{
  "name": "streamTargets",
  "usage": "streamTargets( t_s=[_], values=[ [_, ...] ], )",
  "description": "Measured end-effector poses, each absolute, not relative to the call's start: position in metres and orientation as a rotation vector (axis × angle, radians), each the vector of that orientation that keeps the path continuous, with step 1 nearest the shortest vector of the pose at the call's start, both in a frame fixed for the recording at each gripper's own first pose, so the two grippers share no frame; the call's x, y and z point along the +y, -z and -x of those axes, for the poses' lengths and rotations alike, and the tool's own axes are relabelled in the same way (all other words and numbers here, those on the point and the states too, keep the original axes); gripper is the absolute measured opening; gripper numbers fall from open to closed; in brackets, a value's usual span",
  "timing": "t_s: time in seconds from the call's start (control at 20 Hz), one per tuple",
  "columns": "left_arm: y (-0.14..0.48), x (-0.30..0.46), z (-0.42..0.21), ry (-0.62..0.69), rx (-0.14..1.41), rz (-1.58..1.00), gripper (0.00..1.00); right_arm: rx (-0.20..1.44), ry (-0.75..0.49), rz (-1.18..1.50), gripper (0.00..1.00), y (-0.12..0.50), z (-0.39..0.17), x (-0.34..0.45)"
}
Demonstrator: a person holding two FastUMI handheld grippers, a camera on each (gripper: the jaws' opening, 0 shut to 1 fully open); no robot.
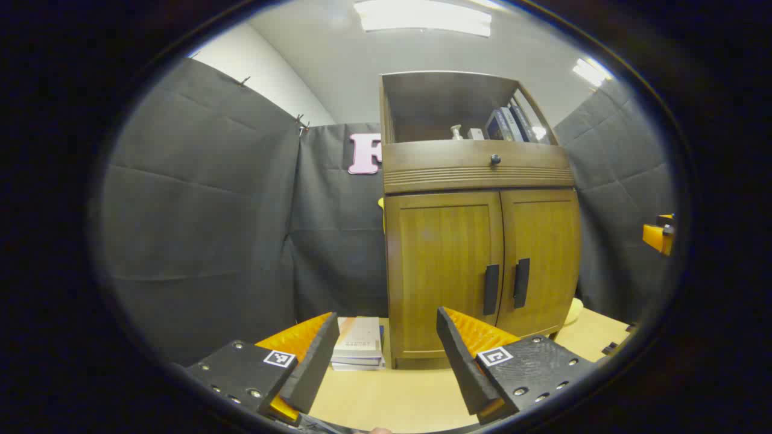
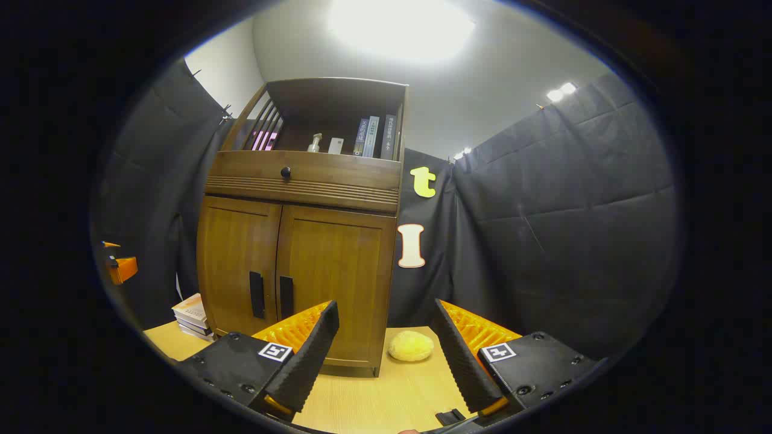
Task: Open the right door of the double-door shoe cabinet with the right hand, and open the left door with the left hand.
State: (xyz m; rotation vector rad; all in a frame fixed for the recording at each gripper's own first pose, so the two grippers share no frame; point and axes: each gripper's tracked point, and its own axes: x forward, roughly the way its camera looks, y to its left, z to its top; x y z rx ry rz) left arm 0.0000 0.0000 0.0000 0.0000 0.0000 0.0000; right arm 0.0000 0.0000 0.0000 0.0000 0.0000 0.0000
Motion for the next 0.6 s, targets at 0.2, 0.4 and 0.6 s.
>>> streamTargets(
  t_s=[0.2, 0.4, 0.6],
  values=[
    [-0.007, 0.0, 0.0, 0.007, -0.015, -0.018, 0.94, 0.009, -0.001, -0.024, 0.98, 0.002, 0.009, -0.004],
    [-0.006, 0.0, 0.003, 0.004, -0.02, -0.033, 0.94, -0.004, 0.024, -0.033, 0.96, 0.005, 0.009, -0.012],
    [-0.008, 0.001, 0.003, -0.011, -0.022, -0.05, 0.94, 0.002, 0.017, -0.043, 0.98, 0.009, 0.004, -0.011]
  ],
)
